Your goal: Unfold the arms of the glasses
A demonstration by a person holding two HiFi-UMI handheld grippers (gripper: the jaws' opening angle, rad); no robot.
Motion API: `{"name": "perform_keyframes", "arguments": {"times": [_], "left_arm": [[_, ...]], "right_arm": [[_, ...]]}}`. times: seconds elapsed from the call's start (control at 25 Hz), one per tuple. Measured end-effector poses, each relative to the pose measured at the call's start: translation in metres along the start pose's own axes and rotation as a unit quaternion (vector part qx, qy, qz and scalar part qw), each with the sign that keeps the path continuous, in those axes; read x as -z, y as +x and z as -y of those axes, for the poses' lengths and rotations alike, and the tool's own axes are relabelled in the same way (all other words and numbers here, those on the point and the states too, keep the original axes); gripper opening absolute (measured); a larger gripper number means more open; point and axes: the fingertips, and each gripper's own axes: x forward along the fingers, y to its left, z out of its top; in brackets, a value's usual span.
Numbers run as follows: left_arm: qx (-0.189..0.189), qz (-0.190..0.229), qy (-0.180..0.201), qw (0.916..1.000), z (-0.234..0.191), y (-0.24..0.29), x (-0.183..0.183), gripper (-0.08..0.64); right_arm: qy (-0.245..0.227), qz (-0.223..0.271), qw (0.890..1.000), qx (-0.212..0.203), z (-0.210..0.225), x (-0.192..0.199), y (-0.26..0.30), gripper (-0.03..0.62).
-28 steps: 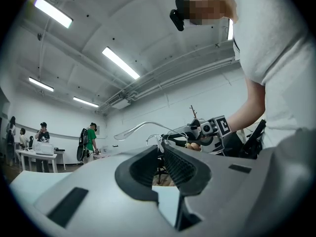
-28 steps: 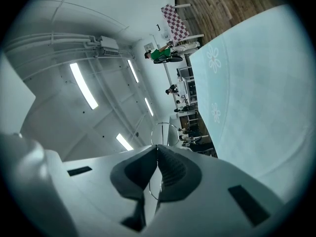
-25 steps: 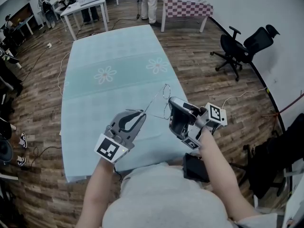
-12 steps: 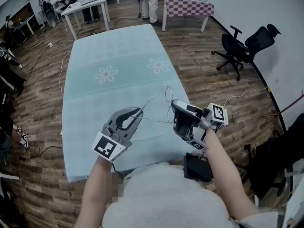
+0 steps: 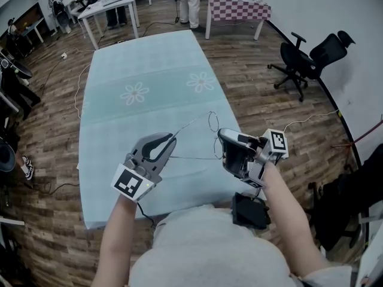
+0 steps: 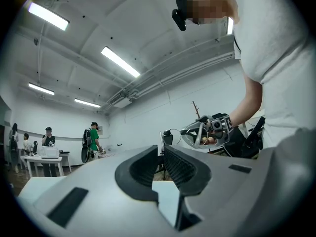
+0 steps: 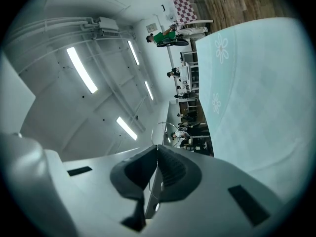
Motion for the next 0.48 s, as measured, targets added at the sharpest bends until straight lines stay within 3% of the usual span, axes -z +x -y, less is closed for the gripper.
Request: {"name": "perform_keyframes", "arguments": {"times": [0.48], "left_arm": [[-0.013,-0.019,0.007,0.9997,-0.0089,-0.0055,0.0016,0.046]], "right_arm": [[-0.028,-0.050,0.997,0.041,0.0064,0.0100,-0.0097,0.011]]}}
